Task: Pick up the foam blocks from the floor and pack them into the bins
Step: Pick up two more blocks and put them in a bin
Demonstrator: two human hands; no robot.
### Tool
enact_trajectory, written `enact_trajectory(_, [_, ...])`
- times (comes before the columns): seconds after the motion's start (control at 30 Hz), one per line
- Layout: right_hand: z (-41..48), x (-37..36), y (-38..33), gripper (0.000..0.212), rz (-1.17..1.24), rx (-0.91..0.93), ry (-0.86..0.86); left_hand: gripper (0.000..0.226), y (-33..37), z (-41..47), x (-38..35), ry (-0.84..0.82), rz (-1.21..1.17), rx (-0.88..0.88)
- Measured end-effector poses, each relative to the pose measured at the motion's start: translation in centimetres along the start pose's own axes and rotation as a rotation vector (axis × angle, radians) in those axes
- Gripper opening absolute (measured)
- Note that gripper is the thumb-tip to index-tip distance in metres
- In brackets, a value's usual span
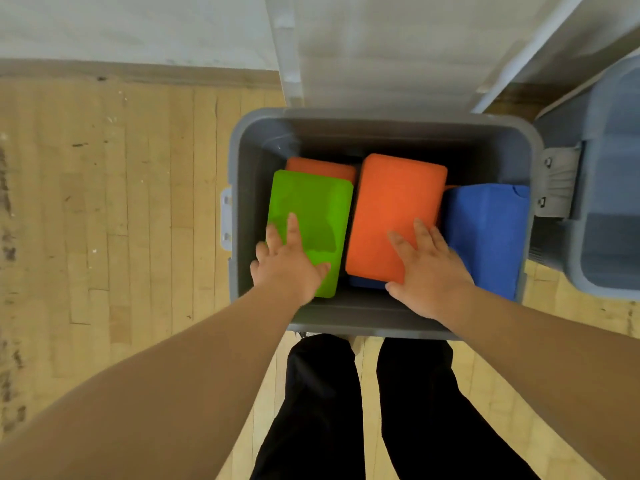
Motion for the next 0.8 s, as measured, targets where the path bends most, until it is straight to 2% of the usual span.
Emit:
enact_trajectory(0.17, [-9.4,2.6,1.3,0.096,0.099,-0.104,-0.009,0.107,1.1,-10.7,3.6,0.033,0.093,-0.136])
enact_trajectory(0.47, [-38.3,7.7,5.5,0.092,0.413,-0.311,-0.01,0.1,4.1,-37.7,17.4,0.157,0.447,-0.417])
enact_trajectory(0.53, [-44.1,6.8,6.1,0.091,0.452,-0.329,-0.048,0.101,4.8,-43.0,18.1,0.137,0.547,-0.471])
enact_trajectory(0.67, [-50.5,5.1,9.4,0.09,0.531,-0.383,0.082,0.1,8.3,-48.8,18.4,0.213,0.667,-0.571])
enact_trajectory(0.8, [-56.2,2.2,14.9,0.091,0.714,-0.504,0.183,0.103,15.1,-52.7,15.1,0.25,0.723,-0.697])
Point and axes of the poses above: each hand's wrist, its own z-axis towards the middle knuckle, its own x-axis out of the back of the hand, y = z × x, the point moved 8 cm from there along z, towards the middle knuckle, and after that the axes turned 11 degrees about -x, right-handed, at the moved point
